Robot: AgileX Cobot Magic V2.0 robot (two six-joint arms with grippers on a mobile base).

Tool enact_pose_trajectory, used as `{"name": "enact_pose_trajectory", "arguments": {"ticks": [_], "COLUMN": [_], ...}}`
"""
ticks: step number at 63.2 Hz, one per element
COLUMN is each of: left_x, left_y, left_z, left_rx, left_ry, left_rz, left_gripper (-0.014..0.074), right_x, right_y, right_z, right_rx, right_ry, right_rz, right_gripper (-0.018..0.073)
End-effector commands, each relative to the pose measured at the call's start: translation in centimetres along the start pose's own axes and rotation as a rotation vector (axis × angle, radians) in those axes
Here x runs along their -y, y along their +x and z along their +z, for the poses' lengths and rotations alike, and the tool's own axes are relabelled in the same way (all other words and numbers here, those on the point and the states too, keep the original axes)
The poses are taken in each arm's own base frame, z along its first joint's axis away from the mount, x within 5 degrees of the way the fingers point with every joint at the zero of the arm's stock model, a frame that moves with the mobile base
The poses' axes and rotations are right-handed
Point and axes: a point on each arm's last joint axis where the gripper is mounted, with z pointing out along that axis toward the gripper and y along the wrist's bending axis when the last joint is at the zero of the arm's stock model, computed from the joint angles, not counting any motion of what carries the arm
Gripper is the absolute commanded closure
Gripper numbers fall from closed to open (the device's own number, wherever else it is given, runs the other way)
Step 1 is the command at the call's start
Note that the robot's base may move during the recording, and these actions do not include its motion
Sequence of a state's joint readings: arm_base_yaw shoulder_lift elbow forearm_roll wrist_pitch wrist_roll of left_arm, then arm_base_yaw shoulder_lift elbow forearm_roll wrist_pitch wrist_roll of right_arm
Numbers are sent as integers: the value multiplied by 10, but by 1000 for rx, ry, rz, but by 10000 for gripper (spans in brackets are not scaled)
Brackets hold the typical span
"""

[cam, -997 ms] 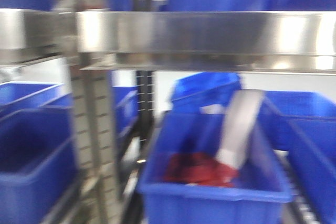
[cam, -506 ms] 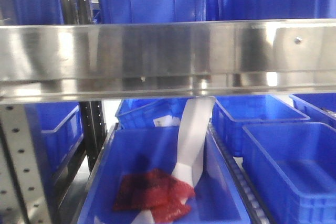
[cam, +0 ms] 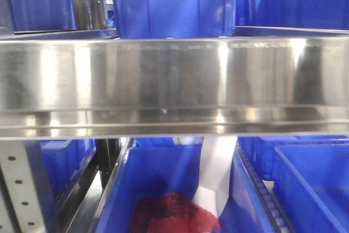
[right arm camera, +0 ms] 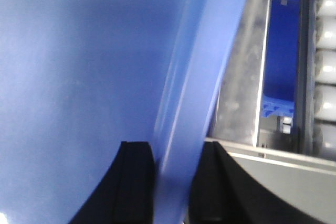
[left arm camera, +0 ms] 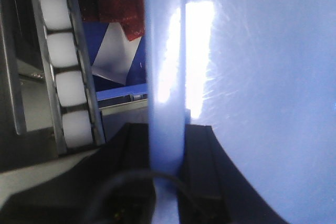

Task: Grab blue tray and place on right shelf
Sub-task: 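Align the base in front of the shelf with blue bins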

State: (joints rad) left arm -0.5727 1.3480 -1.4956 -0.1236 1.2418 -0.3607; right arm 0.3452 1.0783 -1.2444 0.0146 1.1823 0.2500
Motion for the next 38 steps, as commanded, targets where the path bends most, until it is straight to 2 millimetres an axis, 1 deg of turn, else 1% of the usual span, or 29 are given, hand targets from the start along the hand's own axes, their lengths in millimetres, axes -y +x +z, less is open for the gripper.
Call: {"name": "enact_pose_trajectory", "arguments": {"ticks": [1,38], "left_x": [-3,-3], "left_y": [7,7], "left_z": [-20,-20], "left_rx": [-22,-22], "left_ry": [-36,-36], "left_rz": [22,22], "left_gripper": [644,644], "right_x": [4,4], "right_y": [-6,-6], "right_z": [-13,-13], "right_rx": [85,85], "right_ry": [33,33], "right_rz": [-48,-48], "right_gripper": [503,503]}}
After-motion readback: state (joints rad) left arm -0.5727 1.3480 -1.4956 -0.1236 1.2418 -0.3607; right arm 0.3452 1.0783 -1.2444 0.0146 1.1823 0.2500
